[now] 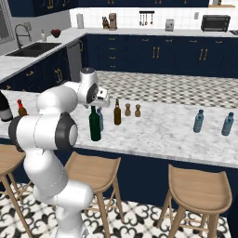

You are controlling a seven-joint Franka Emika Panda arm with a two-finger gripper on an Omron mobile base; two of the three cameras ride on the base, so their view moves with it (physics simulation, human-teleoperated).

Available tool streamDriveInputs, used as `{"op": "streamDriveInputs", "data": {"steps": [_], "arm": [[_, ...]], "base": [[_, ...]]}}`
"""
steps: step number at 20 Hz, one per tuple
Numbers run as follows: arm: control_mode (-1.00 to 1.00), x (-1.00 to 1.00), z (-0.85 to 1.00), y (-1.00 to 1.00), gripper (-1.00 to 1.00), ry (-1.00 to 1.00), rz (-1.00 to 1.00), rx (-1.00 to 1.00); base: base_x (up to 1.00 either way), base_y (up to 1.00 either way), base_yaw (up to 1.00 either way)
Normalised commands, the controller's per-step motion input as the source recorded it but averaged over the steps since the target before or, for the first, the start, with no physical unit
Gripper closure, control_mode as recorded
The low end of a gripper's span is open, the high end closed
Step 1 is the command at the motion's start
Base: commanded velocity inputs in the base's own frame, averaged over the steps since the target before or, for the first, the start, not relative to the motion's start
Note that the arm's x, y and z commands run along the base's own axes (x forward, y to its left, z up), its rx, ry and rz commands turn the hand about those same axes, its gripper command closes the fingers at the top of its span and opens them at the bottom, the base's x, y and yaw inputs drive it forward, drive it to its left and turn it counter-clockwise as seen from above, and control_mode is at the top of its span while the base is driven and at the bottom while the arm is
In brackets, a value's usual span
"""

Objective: Move the plastic bottles in the middle to the plastics group, and the glass bottles in the middle to the glass group.

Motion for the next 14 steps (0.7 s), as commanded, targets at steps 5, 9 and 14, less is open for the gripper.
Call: {"op": "streamDriveInputs", "data": {"steps": [5, 9, 14], "arm": [[-1.0, 0.0, 0.0, 0.0, 1.0, 0.0, 0.0, 0.0], [-1.0, -0.14, 0.05, 0.0, 1.0, 0.0, 0.0, 0.0], [-1.0, -0.42, 0.43, 0.15, 1.0, -0.12, 0.01, 0.0]], "base": [[0.0, 0.0, 0.0], [0.0, 0.0, 0.0], [0.0, 0.0, 0.0]]}}
